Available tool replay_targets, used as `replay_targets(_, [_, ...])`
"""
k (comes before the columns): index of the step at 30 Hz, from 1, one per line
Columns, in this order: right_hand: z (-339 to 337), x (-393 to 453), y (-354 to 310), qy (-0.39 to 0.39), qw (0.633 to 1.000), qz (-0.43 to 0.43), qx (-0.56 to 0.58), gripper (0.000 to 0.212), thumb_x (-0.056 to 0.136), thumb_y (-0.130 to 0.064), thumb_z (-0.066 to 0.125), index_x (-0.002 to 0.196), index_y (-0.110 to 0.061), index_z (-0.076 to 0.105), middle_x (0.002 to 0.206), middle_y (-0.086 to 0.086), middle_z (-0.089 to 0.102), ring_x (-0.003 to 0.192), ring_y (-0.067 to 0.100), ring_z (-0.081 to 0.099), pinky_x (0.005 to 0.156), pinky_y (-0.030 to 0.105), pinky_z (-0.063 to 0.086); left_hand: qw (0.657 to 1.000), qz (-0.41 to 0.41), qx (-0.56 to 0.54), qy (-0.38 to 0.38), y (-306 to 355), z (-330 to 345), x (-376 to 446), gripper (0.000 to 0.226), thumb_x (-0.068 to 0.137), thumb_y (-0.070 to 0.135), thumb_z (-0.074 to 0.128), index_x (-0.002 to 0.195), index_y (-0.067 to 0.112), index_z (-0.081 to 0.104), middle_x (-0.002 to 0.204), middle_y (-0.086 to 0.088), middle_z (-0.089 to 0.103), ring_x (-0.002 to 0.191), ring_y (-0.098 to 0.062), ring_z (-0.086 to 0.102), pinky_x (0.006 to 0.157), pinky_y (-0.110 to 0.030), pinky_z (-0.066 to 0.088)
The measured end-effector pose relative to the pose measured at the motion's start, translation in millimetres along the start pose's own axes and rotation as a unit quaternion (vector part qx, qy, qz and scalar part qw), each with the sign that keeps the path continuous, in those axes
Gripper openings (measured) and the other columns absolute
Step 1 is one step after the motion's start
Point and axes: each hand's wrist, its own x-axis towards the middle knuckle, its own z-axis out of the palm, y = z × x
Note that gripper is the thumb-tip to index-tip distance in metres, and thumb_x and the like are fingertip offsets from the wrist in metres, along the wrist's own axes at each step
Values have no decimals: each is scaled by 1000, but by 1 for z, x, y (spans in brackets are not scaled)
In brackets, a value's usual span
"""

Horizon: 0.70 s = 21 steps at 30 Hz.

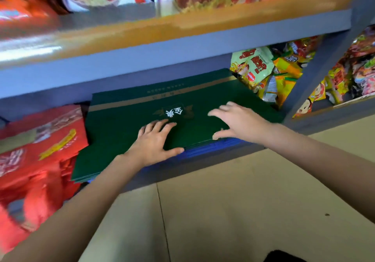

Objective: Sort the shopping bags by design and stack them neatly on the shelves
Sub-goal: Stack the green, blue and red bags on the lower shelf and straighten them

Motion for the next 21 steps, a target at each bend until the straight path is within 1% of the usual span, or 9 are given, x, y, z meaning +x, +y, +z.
replay_targets(2, [-5, 19, -33, -53, 996, -72, 4, 75, 84, -51, 61, 145, -23, 28, 140, 5, 38, 126, 24, 34, 98, 40, 42, 995, -64, -80, 9, -37, -5, -20, 107, 57, 83, 9, 142, 25, 37, 147, -1, 37, 134, -25, 34, 111, -40, 27])
replay_targets(4, [-6, 39, -65, -97, 989, -113, 6, 78, 83, -49, 64, 146, -26, 26, 146, 3, 30, 128, 24, 31, 100, 39, 40, 990, -107, -84, 28, -74, -11, -39, 95, 67, 79, 11, 135, 24, 47, 141, -1, 48, 129, -24, 43, 108, -39, 32])
replay_targets(6, [-5, 57, -98, -108, 981, -160, 9, 77, 83, -49, 65, 146, -27, 27, 145, 2, 29, 127, 23, 31, 99, 38, 40, 992, -126, -11, -5, -113, -12, -58, 65, 89, 66, 22, 140, 29, 41, 147, 4, 39, 134, -23, 35, 111, -43, 26])
replay_targets(8, [-2, 75, -131, -111, 973, -202, 3, 75, 83, -48, 64, 145, -27, 28, 144, 2, 30, 124, 23, 33, 98, 38, 40, 988, -131, 57, -65, -145, -12, -71, 48, 99, 49, 25, 146, 37, 25, 155, 12, 22, 142, -24, 19, 115, -48, 13])
replay_targets(10, [3, 90, -160, -114, 966, -234, -12, 74, 84, -48, 64, 145, -27, 28, 144, 2, 29, 124, 23, 31, 99, 40, 39, 983, -140, 72, -90, -165, -16, -76, 47, 101, 45, 27, 147, 39, 20, 156, 14, 16, 144, -24, 9, 115, -49, 9])
replay_targets(12, [8, 103, -187, -103, 959, -262, -31, 74, 84, -50, 62, 146, -28, 28, 146, 3, 26, 127, 24, 28, 103, 42, 35, 983, -138, 77, -91, -177, -20, -75, 47, 100, 44, 30, 146, 36, 23, 155, 13, 18, 144, -23, 8, 113, -48, 12])
replay_targets(15, [17, 116, -219, -83, 954, -286, -29, 75, 84, -53, 60, 146, -28, 27, 148, 4, 23, 133, 26, 22, 105, 44, 30, 987, -123, 85, -66, -188, -19, -79, 45, 99, 45, 34, 141, 29, 32, 150, 7, 28, 140, -23, 19, 111, -47, 21])
replay_targets(18, [30, 125, -241, -71, 953, -294, -30, 79, 82, -53, 62, 146, -24, 26, 150, 5, 21, 137, 26, 16, 109, 45, 24, 988, -117, 84, -53, -214, -14, -97, 47, 96, 47, 38, 137, 23, 37, 143, 2, 37, 133, -24, 32, 108, -40, 31])
replay_targets(21, [39, 134, -252, -62, 955, -290, -27, 83, 80, -50, 65, 147, -22, 24, 151, 5, 19, 138, 26, 13, 111, 46, 19, 990, -104, -20, -95, -222, -10, -118, 70, 85, 63, 34, 140, 19, 36, 144, -1, 38, 133, -22, 35, 111, -29, 25])
